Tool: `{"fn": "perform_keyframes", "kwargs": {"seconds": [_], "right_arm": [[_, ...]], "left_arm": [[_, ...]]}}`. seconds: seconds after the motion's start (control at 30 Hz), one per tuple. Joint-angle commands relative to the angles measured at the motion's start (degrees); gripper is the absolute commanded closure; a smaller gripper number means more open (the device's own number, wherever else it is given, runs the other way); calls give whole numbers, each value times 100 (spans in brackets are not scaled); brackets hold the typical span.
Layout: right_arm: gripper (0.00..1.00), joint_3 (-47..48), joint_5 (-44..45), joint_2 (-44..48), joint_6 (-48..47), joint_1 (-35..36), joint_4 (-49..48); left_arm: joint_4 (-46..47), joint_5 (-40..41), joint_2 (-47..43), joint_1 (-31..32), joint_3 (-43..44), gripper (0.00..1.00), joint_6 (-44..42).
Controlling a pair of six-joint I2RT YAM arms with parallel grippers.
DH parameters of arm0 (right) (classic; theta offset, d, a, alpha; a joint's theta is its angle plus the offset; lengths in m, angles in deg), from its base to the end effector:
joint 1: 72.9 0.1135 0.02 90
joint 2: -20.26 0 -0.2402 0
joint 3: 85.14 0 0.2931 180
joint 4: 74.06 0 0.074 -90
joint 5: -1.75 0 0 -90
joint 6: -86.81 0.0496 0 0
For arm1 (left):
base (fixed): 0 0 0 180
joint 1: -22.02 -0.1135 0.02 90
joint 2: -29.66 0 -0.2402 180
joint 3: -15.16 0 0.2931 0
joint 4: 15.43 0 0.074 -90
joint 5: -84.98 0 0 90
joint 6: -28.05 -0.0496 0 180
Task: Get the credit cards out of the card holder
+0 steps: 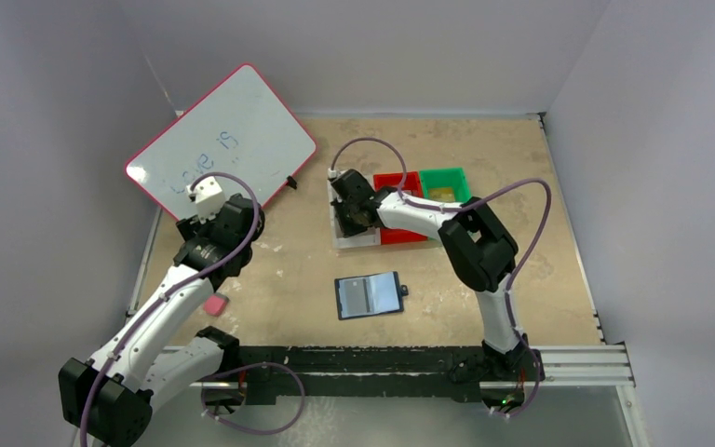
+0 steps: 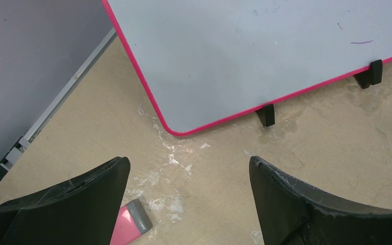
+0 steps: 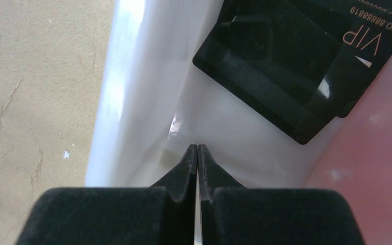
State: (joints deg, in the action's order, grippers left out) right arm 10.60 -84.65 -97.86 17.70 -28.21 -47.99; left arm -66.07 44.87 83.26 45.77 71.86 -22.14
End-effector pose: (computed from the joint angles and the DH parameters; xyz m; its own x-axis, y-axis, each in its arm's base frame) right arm 0.3478 0.3397 0.1213 -0.7368 -0.2283 -0.6364 -0.4384 0.8779 0.1926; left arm 0.2365 -0.0626 0.2445 -0.3823 -0.2824 -0.8798 -0.5960 0.8030 0.0012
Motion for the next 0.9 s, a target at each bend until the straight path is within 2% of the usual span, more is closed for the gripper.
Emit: {"fn": "perform_keyframes", "kwargs": {"seconds": [0.0, 0.6, 0.87], "right_arm": [[100, 208, 235, -28, 284, 30, 196], [100, 658, 1986, -588, 43, 1, 128], [100, 859, 2320, -758, -294, -57, 101]], "left_arm": [[24, 74, 9, -35, 253, 13, -20], [16, 82, 57, -32, 260, 13, -25], [16, 80, 82, -37, 252, 13, -20]]}}
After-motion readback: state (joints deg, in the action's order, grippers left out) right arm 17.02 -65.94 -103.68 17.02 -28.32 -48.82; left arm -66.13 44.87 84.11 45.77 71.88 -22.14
